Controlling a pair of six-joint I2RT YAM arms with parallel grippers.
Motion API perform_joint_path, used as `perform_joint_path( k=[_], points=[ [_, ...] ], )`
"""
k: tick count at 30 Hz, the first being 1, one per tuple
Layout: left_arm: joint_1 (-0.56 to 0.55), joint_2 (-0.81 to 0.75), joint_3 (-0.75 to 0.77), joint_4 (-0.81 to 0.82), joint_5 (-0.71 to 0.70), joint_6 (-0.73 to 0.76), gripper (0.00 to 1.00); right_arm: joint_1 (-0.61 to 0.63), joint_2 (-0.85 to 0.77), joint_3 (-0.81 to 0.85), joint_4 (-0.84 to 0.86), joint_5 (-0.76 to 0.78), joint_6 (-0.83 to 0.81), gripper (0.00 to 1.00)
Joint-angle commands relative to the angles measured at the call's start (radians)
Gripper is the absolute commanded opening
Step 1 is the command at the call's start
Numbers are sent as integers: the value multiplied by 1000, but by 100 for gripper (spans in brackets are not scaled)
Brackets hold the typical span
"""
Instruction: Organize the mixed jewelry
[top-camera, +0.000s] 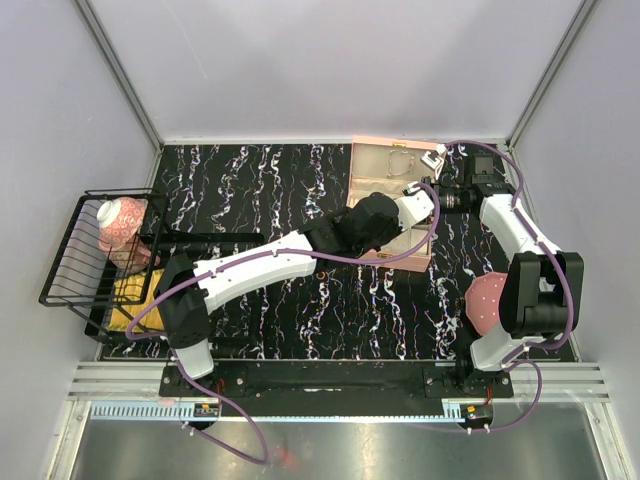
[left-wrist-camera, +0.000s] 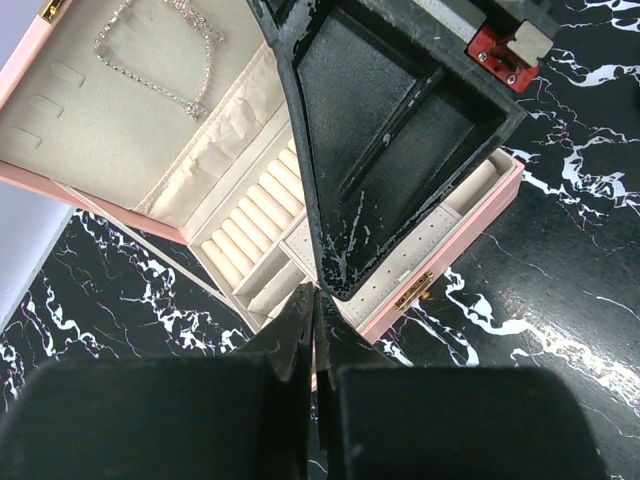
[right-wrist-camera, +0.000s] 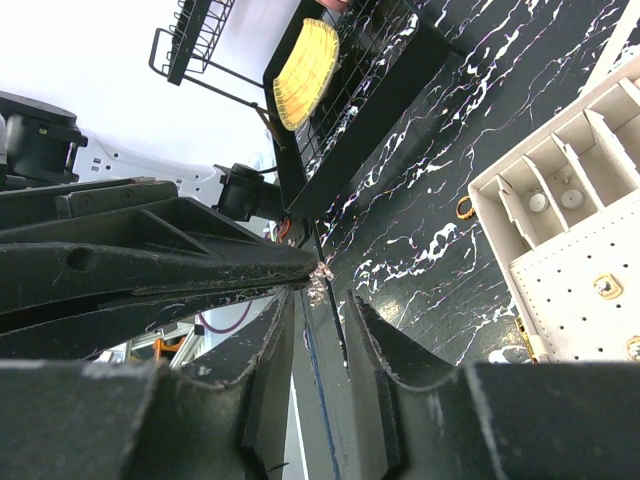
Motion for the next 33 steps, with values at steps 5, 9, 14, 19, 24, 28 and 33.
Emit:
perform_joint_path(
  k=[5, 9, 14, 19, 24, 28, 33],
  points=[
    [1, -39, 48, 37, 28, -22, 0, 4, 0, 27, 6, -2, -4, 33],
    [1, -38, 48, 37, 34, -23, 0, 4, 6, 28, 6, -5, -4, 32],
    [1, -38, 51, 31, 40, -28, 0, 4, 7, 30, 6, -6, -4, 31],
    [0, -35, 56, 29, 48, -31, 0, 4, 10, 31, 6, -8, -4, 28],
    [0, -33, 60, 29, 51, -31, 0, 4, 7, 31, 6, -5, -4, 26],
    [0, -32, 59, 28, 55, -32, 0, 5, 7, 33, 6, -5, -4, 23],
    [0, -30, 56, 28, 60, -37, 0, 7, 9, 34, 8, -8, -6, 19]
  ],
)
